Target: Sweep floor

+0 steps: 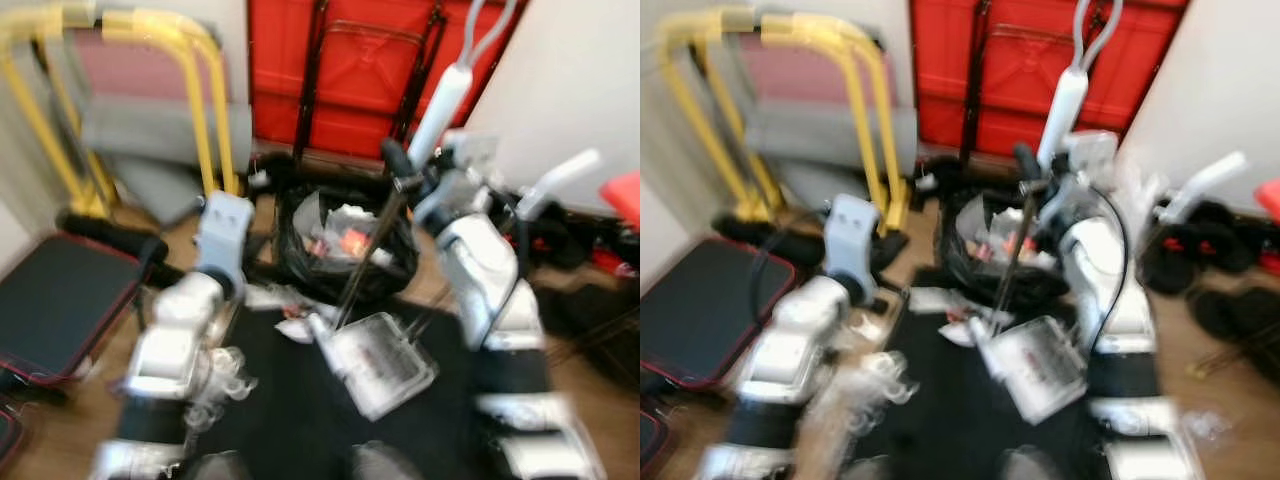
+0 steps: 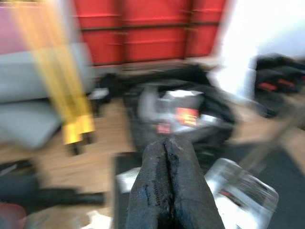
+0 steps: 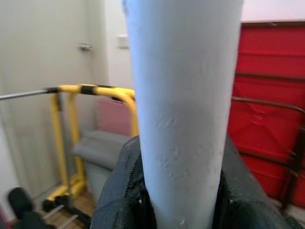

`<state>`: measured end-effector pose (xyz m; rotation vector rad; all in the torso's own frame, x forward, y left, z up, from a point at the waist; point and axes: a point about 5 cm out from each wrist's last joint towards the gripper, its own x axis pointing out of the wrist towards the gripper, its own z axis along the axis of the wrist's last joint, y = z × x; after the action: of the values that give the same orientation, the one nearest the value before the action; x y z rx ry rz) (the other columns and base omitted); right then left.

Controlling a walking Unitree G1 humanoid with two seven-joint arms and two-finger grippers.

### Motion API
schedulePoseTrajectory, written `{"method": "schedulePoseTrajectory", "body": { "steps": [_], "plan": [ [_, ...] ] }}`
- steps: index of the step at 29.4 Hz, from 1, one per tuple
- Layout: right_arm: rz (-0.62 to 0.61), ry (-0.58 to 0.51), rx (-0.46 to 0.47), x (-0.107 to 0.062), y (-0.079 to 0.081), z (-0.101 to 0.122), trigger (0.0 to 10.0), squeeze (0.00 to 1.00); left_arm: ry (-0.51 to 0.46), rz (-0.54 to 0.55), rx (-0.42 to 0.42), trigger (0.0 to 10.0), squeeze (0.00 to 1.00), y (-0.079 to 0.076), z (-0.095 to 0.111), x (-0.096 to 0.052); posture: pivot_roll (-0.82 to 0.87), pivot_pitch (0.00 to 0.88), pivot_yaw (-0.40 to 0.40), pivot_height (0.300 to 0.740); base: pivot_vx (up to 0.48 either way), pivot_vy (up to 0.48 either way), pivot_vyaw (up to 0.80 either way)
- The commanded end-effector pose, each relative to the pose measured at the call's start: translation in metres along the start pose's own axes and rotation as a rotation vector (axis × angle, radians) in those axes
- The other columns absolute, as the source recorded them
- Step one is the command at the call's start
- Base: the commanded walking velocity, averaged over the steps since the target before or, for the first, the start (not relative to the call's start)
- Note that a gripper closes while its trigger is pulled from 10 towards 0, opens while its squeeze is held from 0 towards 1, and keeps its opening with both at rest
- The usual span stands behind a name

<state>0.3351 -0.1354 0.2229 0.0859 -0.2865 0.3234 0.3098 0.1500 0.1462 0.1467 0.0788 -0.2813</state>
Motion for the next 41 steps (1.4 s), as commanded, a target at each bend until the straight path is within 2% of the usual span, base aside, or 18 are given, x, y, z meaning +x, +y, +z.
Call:
{"method": "schedulePoseTrajectory", "body": {
  "steps": [1, 13, 16, 20, 21, 25, 26, 29, 31, 32, 34, 38, 40, 41],
  "plan": [
    [-0.018, -0.054, 0.003, 0.000, -0.004, 0.009, 10.0, 0.00, 0.009, -0.020, -0.005, 10.0, 0.00, -0.009, -0.002, 0.001, -0.12, 0.082, -0.122, 0.740, 0.000, 0.000, 0.00],
    [-0.038, -0.088, 0.011, 0.001, -0.008, 0.015, 10.0, 0.00, -0.006, -0.019, 0.037, 10.0, 0.00, -0.010, 0.004, -0.004, -0.11, 0.117, -0.122, 0.740, 0.000, 0.000, 0.00],
    [-0.055, -0.126, 0.028, 0.007, -0.012, 0.022, 10.0, 0.00, -0.015, -0.030, 0.111, 10.0, 0.00, -0.010, 0.009, -0.012, -0.10, 0.164, -0.123, 0.740, 0.000, 0.000, 0.00],
    [-0.058, -0.141, 0.036, 0.009, -0.013, 0.025, 10.0, 0.00, -0.020, -0.037, 0.126, 10.0, 0.00, -0.011, 0.011, -0.015, -0.09, 0.179, -0.122, 0.740, 0.000, 0.000, 0.00],
    [-0.056, -0.158, 0.045, 0.012, -0.013, 0.028, 10.0, 0.00, -0.024, -0.038, 0.156, 10.0, 0.00, -0.011, 0.013, -0.017, -0.09, 0.194, -0.120, 0.740, 0.000, -0.480, 0.00],
    [-0.050, -0.179, 0.063, 0.016, -0.013, 0.032, 10.0, 0.00, -0.030, -0.034, 0.162, 10.0, 0.00, -0.010, 0.015, -0.019, -0.08, 0.217, -0.115, 0.740, 0.000, -0.480, 0.00],
    [-0.040, -0.202, 0.092, 0.020, -0.012, 0.036, 10.0, 0.00, -0.029, -0.023, 0.161, 10.0, 0.00, -0.009, 0.018, -0.020, -0.08, 0.237, -0.114, 0.740, 0.000, 0.000, 0.00],
    [-0.040, -0.202, 0.092, 0.020, -0.012, 0.036, 10.0, 0.00, -0.029, -0.023, 0.161, 10.0, 0.00, -0.009, 0.018, -0.020, -0.08, 0.237, -0.114, 0.740, 0.000, 0.000, 0.00],
    [0.015, -0.262, 0.190, 0.026, -0.006, 0.042, 10.0, 0.00, -0.043, -0.057, 0.107, 10.0, 0.00, -0.015, 0.022, -0.025, -0.07, 0.282, -0.108, 0.740, 0.000, 0.000, 0.00],
    [0.015, -0.262, 0.190, 0.026, -0.006, 0.042, 10.0, 0.00, -0.043, -0.057, 0.107, 10.0, 0.00, -0.015, 0.022, -0.025, -0.07, 0.282, -0.108, 0.740, 0.000, 0.000, 0.00],
    [0.082, -0.330, 0.301, 0.030, -0.001, 0.047, 10.0, 0.00, -0.061, -0.157, 0.041, 10.0, 0.00, -0.031, 0.024, -0.037, -0.06, 0.303, -0.109, 0.740, 0.000, 0.000, 0.00],
    [0.113, -0.359, 0.354, 0.034, 0.003, 0.049, 10.0, 0.00, -0.068, -0.212, 0.013, 10.0, 0.00, -0.043, 0.025, -0.049, -0.05, 0.334, -0.109, 0.740, 0.000, 0.000, 0.00],
    [0.113, -0.359, 0.354, 0.034, 0.003, 0.049, 10.0, 0.00, -0.068, -0.212, 0.013, 10.0, 0.00, -0.043, 0.025, -0.049, -0.05, 0.334, -0.109, 0.740, 0.000, 0.000, 0.00],
    [0.127, -0.364, 0.380, 0.037, 0.005, 0.048, 10.0, 0.00, -0.063, -0.213, 0.022, 10.0, 0.00, -0.045, 0.024, -0.054, -0.04, 0.365, -0.114, 0.740, 0.000, 0.000, 0.00]
  ]
}}
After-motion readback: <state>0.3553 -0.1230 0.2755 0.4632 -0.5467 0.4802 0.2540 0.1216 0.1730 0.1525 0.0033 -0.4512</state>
